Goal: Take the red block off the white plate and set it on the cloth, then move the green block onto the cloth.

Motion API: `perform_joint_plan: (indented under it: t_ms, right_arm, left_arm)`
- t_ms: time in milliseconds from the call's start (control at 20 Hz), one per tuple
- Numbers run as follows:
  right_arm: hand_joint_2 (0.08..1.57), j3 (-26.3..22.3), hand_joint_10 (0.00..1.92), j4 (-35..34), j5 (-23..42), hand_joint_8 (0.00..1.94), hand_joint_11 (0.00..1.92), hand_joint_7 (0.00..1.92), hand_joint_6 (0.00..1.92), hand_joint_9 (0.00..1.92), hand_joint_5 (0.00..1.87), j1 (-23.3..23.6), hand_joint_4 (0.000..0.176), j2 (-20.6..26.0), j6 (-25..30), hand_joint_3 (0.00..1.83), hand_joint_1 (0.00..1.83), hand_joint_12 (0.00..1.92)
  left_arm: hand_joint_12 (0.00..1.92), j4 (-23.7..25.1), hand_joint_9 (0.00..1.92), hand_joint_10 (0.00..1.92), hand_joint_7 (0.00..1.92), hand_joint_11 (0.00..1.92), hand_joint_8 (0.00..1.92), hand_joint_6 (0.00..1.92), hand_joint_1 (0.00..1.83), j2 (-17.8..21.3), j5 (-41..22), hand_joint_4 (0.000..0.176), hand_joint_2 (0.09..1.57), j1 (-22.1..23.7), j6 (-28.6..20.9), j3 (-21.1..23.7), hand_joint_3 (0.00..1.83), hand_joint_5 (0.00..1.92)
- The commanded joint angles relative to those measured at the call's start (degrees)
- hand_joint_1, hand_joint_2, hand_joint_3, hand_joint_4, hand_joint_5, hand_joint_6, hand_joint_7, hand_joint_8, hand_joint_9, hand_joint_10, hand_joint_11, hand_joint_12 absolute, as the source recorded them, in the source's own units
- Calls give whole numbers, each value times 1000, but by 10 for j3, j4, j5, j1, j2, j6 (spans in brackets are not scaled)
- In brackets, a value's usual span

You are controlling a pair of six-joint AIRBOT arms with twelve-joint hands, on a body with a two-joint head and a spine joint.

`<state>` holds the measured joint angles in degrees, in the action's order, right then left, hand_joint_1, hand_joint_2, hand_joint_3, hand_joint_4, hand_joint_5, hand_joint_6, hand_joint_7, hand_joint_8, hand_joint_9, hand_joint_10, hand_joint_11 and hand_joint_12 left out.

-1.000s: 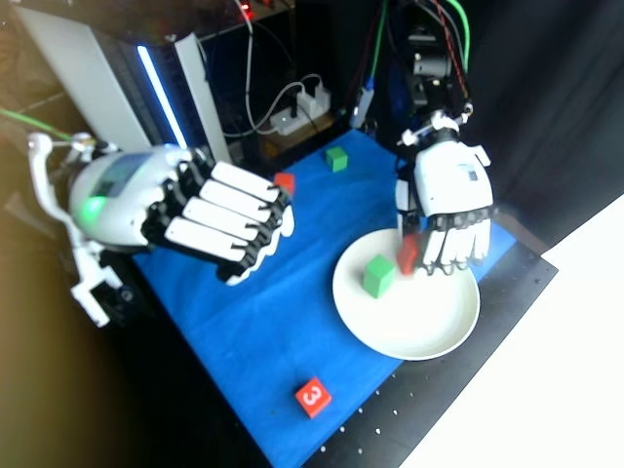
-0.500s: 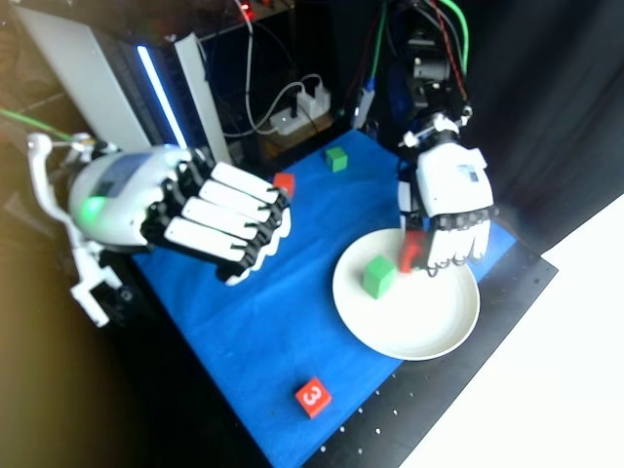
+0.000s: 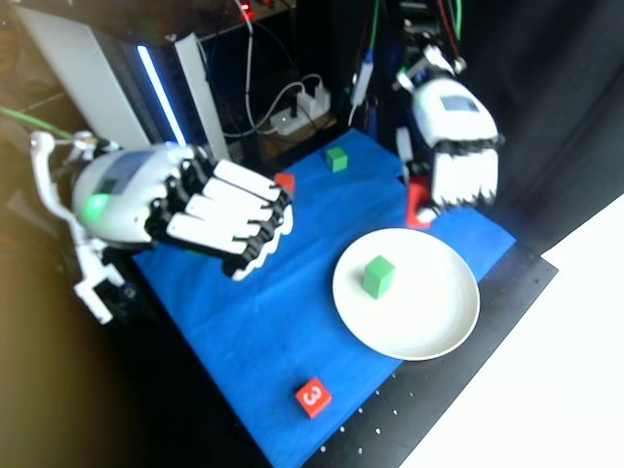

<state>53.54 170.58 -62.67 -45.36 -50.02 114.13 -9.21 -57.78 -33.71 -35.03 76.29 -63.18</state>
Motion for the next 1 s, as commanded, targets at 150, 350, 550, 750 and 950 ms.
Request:
perform_joint_plan:
  t_ms: [150, 350, 550, 750, 950]
  right_arm:
    - [710, -3, 1596, 13, -69, 1363, 552, 629, 1145, 574, 595, 8, 0, 0, -1, 597, 1211, 1907]
    - [706, -4, 1585, 12, -69, 1369, 575, 622, 1162, 565, 579, 8, 0, 0, -1, 617, 1222, 1877]
    - [703, -4, 1523, 12, -68, 1305, 538, 629, 1115, 559, 594, 8, 0, 0, -1, 628, 1180, 1863]
    - [712, -3, 1548, 12, -68, 1304, 527, 621, 1100, 550, 599, 8, 0, 0, -1, 614, 1173, 1892]
    - [752, -3, 1536, 12, -68, 1299, 530, 593, 1111, 537, 587, 8, 0, 1, -1, 519, 1204, 1876]
  left_arm:
    - [1621, 27, 823, 1440, 808, 691, 1268, 1236, 1351, 34, -123, 0, 1198, -35, -11, 52, 0, 716]
    - [1591, 50, 837, 1430, 776, 684, 1280, 1259, 1348, 47, -139, 0, 1199, -82, -60, 78, 2, 722]
    - [1472, 56, 720, 1448, 762, 515, 1203, 1366, 1336, 38, -110, 0, 1211, -104, -80, 78, 3, 775]
    - [1665, 67, 716, 1531, 835, 466, 1281, 1226, 1345, 32, -83, 0, 1208, -112, -80, 80, 1, 735]
    - [1633, 74, 497, 1184, 652, 202, 1085, 1347, 1025, 38, -90, 0, 1236, -114, -81, 91, 9, 730]
